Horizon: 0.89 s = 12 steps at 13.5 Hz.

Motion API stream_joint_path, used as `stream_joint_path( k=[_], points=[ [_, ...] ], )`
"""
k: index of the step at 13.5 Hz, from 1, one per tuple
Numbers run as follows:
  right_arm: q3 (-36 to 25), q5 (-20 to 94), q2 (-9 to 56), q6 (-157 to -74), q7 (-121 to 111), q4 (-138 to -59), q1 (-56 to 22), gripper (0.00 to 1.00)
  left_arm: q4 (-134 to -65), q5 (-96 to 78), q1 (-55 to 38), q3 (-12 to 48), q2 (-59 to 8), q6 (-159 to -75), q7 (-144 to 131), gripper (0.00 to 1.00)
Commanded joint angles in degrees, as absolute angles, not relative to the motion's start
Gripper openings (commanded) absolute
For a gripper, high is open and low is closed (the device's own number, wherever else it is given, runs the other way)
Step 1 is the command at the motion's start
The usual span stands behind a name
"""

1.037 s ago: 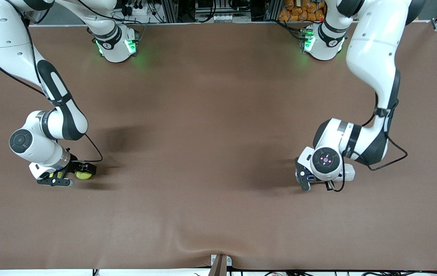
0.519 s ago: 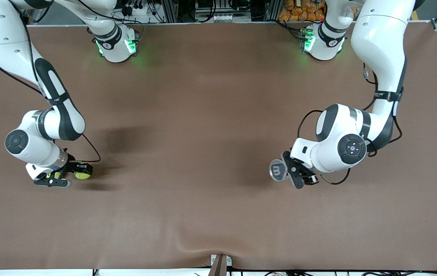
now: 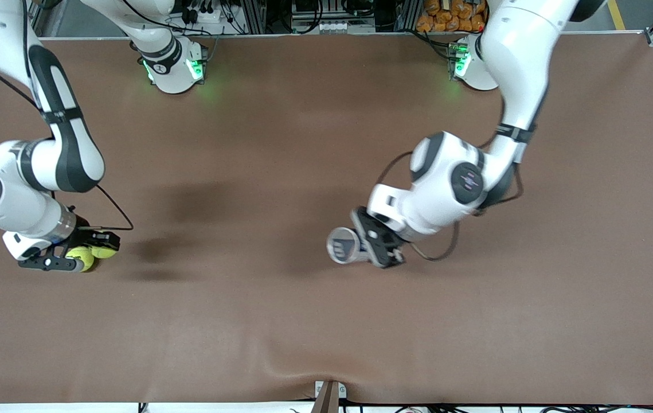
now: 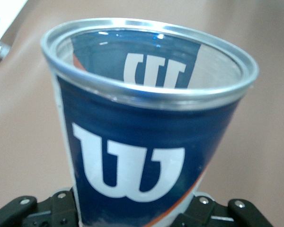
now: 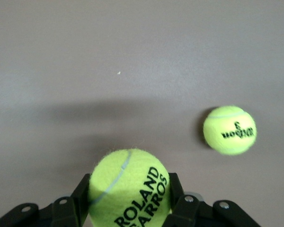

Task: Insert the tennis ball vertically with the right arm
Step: 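Raise the can with the left gripper while the right gripper carries the ball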

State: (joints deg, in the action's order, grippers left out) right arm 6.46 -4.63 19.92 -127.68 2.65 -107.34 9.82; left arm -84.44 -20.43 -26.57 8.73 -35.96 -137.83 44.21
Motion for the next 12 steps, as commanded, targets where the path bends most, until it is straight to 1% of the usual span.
stream_joint_path(
  k=[1,3,6,9,12],
  points=[
    [6.42,-4.04,14.34,-121.58,2.81,-107.84,8.71,0.00,-84.55,-26.78,-30.22,8.26,-37.08,-146.29,42.80,0.71],
    [6.50,-3.96,10.74,-116.30,2.72,-107.58,8.18,0.00,-84.99,-32.14,-33.47,8.26,-38.66,-153.86,42.98,0.71],
    [6.77,-3.78,8.36,-109.79,2.55,-104.60,7.74,0.00,-84.99,-41.63,-37.69,8.26,-40.95,-163.01,43.41,0.71],
    [6.94,-3.43,4.58,-106.89,2.46,-104.59,5.37,0.00,-84.82,-46.48,-40.86,8.26,-42.45,-168.82,43.68,0.71],
    [6.94,-0.55,3.43,-105.73,3.33,-104.68,2.91,0.00,-84.64,-51.40,-44.46,8.26,-44.81,-175.05,43.68,0.72]
  ],
)
